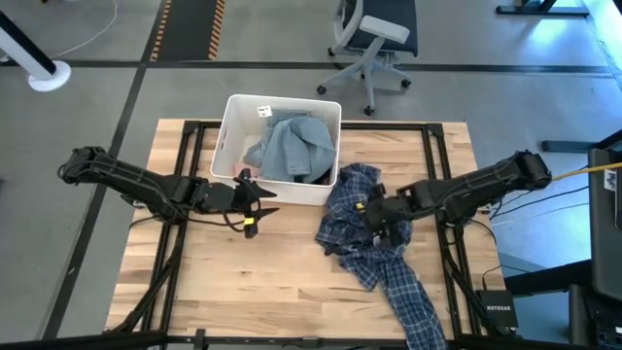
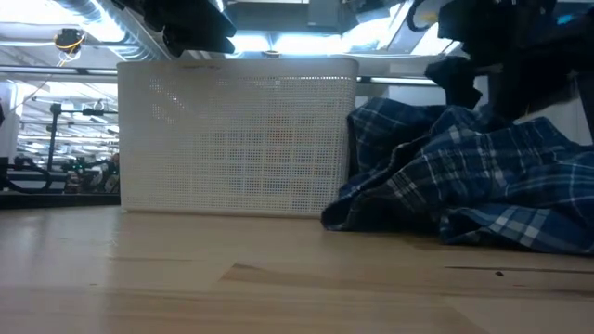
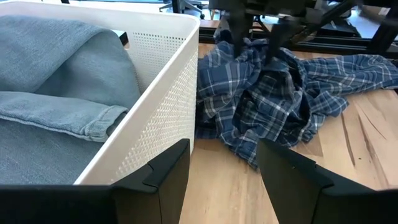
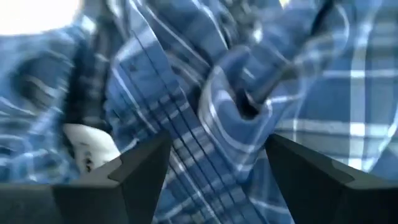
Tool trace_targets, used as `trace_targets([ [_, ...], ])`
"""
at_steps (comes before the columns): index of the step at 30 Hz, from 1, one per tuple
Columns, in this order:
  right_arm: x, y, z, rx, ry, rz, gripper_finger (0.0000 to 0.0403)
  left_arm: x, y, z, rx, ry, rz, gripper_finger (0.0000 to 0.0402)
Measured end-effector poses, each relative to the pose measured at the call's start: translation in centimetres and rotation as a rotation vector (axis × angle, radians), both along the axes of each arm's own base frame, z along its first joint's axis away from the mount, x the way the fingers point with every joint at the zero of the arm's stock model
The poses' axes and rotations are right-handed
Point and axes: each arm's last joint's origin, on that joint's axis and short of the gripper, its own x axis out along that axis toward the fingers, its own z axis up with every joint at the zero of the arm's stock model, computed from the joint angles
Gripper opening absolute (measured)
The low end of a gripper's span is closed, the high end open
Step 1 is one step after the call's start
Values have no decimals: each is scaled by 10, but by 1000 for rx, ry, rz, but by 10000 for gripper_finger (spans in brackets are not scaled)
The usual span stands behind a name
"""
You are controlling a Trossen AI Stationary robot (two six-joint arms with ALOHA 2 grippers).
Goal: Sort clothes
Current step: Put the blue patterned pants to the top right of the table
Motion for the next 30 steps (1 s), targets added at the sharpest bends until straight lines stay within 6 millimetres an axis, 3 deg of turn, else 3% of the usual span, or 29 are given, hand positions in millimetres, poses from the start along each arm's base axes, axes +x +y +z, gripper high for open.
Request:
trace_targets([
  [6,11,5,5,118,-113,77,285,0,0,0,5,2,-2,182],
  [10,10,14,3,250,-73,90,285,0,0,0,6,2,-2,182],
  [19,2,40,-4,254,0,97,285,0,0,0,1,2,0,182],
  [30,-11,85,-22,-29,-34,127,285,0,0,0,0,2,0,182],
])
